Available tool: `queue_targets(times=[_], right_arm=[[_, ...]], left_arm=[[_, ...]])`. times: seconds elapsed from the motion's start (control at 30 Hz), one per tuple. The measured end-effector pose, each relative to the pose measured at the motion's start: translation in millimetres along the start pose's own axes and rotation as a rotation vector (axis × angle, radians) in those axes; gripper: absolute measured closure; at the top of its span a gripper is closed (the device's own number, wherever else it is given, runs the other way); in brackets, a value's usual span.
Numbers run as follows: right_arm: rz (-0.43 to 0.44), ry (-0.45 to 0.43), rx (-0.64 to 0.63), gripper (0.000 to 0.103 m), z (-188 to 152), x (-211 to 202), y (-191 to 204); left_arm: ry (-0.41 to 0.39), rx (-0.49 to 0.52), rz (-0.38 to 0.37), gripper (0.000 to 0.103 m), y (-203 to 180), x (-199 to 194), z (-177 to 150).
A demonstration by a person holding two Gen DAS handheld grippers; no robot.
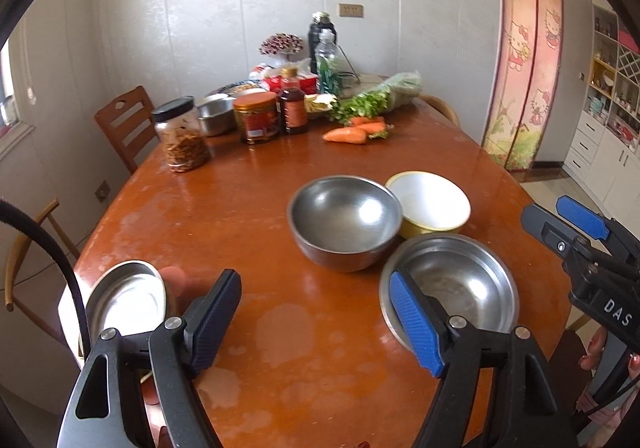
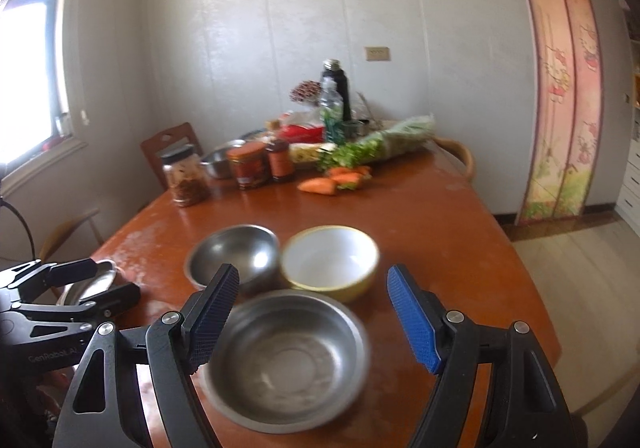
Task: Organize plates and bowls
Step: 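Move the left gripper to the wide steel basin and grasp its rim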
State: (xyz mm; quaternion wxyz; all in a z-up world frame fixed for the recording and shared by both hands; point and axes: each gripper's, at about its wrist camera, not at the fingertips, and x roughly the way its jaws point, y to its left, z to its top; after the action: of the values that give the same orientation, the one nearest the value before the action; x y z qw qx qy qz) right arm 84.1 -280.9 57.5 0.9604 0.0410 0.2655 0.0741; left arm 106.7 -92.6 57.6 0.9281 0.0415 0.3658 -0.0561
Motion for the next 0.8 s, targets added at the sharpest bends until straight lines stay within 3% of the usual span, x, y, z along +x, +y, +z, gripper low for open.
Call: queue_targets(times=[0.43, 0.8], right_arm=[[-0.043, 0.131, 0.055, 0.025, -28.7, 37.9, -40.1], [-0.033, 0.218, 0.066, 0.025, -49.1, 67.1, -40.9]], left_arm=[[0.086, 0.047, -0.048, 0.027, -27.9, 46.2, -6.3], [0.157, 0.055, -0.083, 0.026, -36.5, 74.4, -18.4]])
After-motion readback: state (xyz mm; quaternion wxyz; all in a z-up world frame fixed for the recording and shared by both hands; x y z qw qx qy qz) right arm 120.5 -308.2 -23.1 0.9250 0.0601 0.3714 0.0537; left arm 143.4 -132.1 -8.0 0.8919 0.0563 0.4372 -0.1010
